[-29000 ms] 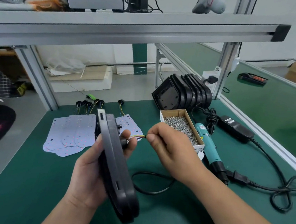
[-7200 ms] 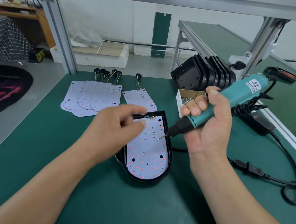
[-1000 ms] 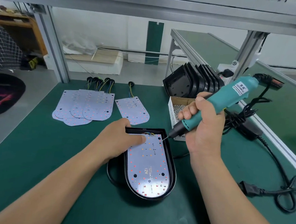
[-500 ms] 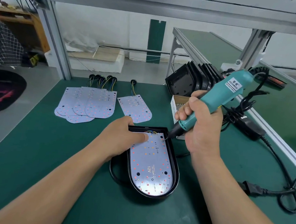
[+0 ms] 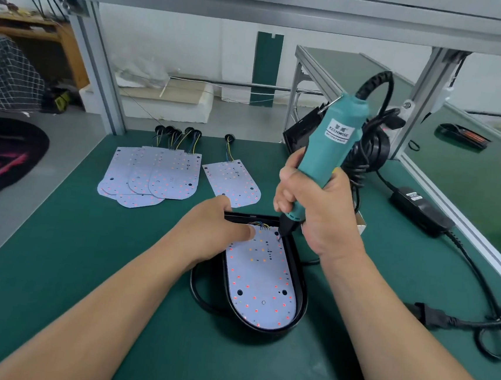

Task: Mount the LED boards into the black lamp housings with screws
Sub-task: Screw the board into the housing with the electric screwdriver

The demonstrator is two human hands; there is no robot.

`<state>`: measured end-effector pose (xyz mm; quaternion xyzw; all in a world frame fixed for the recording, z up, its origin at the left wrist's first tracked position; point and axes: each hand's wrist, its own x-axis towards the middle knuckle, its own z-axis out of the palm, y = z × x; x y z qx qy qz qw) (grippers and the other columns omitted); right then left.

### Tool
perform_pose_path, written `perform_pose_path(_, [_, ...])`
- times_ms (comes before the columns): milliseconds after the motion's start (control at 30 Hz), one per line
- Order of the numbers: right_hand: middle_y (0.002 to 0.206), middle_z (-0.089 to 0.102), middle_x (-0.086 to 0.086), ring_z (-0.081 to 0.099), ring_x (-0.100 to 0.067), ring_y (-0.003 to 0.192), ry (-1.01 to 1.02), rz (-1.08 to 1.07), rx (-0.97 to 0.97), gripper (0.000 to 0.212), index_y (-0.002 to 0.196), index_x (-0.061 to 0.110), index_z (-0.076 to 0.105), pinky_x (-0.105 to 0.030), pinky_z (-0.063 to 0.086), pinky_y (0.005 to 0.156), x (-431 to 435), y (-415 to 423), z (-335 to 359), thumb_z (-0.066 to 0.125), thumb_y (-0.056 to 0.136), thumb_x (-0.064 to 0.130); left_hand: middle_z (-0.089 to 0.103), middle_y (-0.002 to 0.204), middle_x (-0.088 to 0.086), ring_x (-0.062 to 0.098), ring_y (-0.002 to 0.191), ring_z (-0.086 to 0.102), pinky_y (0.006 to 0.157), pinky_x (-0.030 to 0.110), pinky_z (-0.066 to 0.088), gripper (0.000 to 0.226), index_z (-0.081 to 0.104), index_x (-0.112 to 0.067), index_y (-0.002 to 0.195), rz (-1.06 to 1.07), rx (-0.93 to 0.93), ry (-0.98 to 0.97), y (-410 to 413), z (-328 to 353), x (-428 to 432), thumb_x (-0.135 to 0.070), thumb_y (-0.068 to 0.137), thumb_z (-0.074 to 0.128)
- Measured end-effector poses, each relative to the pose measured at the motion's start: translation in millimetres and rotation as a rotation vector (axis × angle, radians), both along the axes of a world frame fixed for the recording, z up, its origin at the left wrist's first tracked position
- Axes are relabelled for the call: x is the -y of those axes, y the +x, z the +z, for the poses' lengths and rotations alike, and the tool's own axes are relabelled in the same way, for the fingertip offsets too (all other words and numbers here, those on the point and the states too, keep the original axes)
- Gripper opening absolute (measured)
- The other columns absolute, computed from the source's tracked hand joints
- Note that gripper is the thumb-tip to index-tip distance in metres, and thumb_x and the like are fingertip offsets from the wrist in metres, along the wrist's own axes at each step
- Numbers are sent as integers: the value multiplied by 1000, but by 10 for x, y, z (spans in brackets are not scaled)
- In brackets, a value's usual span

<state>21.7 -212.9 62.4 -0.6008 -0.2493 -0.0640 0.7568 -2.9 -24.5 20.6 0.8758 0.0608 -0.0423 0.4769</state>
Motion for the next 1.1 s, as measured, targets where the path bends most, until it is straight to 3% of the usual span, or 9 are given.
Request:
perform_pose_path(133, [60,50,-1,48,-24,52,55,54,5,16,101,17,68,-37,49,61,42,-12,15,64,89,8,52,49,-17,5,42,42,56,31,32,44,51,-20,81,4,-10,0,-21,21,6,-47,69,83])
perform_pose_path(267, [63,46,-2,47,-22,55,332,12,-2,17,103,15,67,-36,49,63,119,-42,98,59,94,3,55,54,-18,4,46,47,57,30,37,55,59,-17,86,16,-35,45,-46,27,-21,-62,61,80])
perform_pose_path(400, [67,44,2,46,-15,60,592,10,-111,8,104,17,61,-32,47,66,251,-74,112,54,102,12,68,91,-20,3,76,60,70,29,44,61,67,-28,104,43,-22,17,-139,99,-55,-83,78,59])
perform_pose_path(500, [69,44,4,44,-13,61,696,18,-209,4,101,18,58,-30,47,68,291,-95,84,54,103,17,72,105,-1,15,76,59,75,34,48,20,61,-29,119,297,87,-205,-96,179,-194,-38,104,51])
perform_pose_path(567, [69,44,4,45,-12,61,726,17,-238,4,101,18,57,-29,48,68,281,-99,74,55,102,16,71,98,9,18,78,63,75,31,54,34,58,-12,133,374,100,-516,-77,257,-317,-1,103,47])
perform_pose_path(633, [69,44,4,46,-13,61,739,33,-251,5,100,18,57,-29,49,68,245,-101,67,54,102,14,74,105,20,20,91,75,76,23,61,39,55,5,133,299,49,-900,-117,317,-388,18,100,39])
perform_pose_path(733, [68,44,4,45,-13,60,728,52,-262,7,99,18,58,-29,49,67,182,-127,44,53,100,13,75,117,28,28,108,77,85,25,63,37,55,12,128,142,-41,-1177,-204,344,-345,23,100,34])
perform_pose_path(933, [68,44,4,46,-13,61,702,110,-279,8,98,19,61,-29,50,68,84,-213,28,55,99,13,75,118,27,27,110,77,78,23,64,23,59,6,120,97,-48,-1246,-261,343,-192,13,102,47])
perform_pose_path(1100, [67,44,4,46,-13,60,721,109,-283,9,98,18,60,-30,50,67,84,-225,49,54,98,12,71,130,27,29,121,72,86,23,61,43,56,5,132,-24,-32,-1315,-289,396,-253,11,90,55])
